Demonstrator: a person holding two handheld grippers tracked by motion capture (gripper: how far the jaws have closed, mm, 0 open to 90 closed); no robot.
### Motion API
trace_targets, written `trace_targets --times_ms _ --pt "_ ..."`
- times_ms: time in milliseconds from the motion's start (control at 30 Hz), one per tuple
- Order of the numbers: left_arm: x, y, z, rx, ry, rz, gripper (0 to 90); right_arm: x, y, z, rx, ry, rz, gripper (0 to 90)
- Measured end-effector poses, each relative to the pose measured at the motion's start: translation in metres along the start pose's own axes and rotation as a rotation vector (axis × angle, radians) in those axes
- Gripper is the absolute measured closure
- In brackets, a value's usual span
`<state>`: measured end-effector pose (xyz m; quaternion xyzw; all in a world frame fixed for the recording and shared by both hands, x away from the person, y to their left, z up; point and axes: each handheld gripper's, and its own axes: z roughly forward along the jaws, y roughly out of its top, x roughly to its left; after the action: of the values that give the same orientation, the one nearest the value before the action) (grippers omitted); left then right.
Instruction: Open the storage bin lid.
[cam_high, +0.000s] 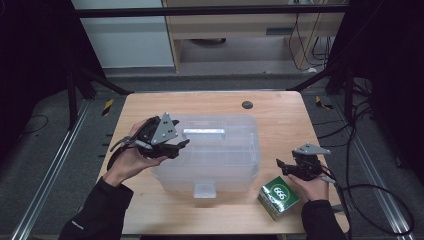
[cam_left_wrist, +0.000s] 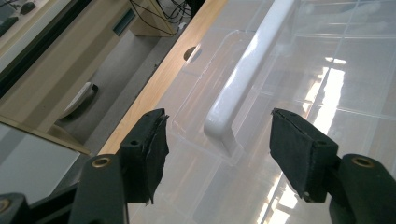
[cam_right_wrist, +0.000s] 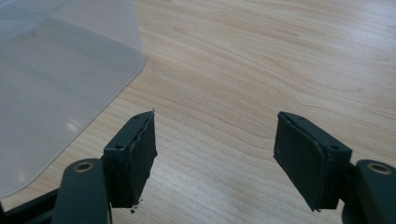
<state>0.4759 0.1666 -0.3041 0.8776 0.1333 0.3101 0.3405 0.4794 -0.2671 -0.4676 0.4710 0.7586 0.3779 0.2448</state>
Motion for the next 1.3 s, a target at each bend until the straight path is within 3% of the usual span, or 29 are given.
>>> trace_targets --times_ms 133,167,233,467,967,1133,1300 --pt "-0.001 0.003 0.006 0.006 0.003 0.016 39.8 0.000 0.000 0.000 0.005 0.003 -0.003 31.3" --pt "-0.002 0.004 0.008 0.008 -0.021 0.016 40.7 0.000 0.000 0.000 0.005 0.005 -0.003 31.6" --pt "-0.003 0.008 0.011 0.018 0.008 0.054 43.3 -0.001 0.000 -0.001 0.003 0.005 -0.006 32.1" --pt "-0.005 0.011 0.017 0.028 0.025 0.088 47.9 -0.001 0.000 -0.002 0.006 0.014 0.000 33.9" --pt "-0.012 0.020 0.032 0.105 0.045 0.196 61.1 0.000 0.000 -0.001 0.018 0.020 0.004 34.9" --pt "-0.014 0.025 0.035 0.155 0.067 0.260 63.2 -0.001 0.000 -0.002 0.017 0.025 0.007 35.9" --pt "-0.017 0.028 0.037 0.188 0.084 0.288 68.0 -0.001 0.002 -0.005 0.008 0.023 0.009 38.7"
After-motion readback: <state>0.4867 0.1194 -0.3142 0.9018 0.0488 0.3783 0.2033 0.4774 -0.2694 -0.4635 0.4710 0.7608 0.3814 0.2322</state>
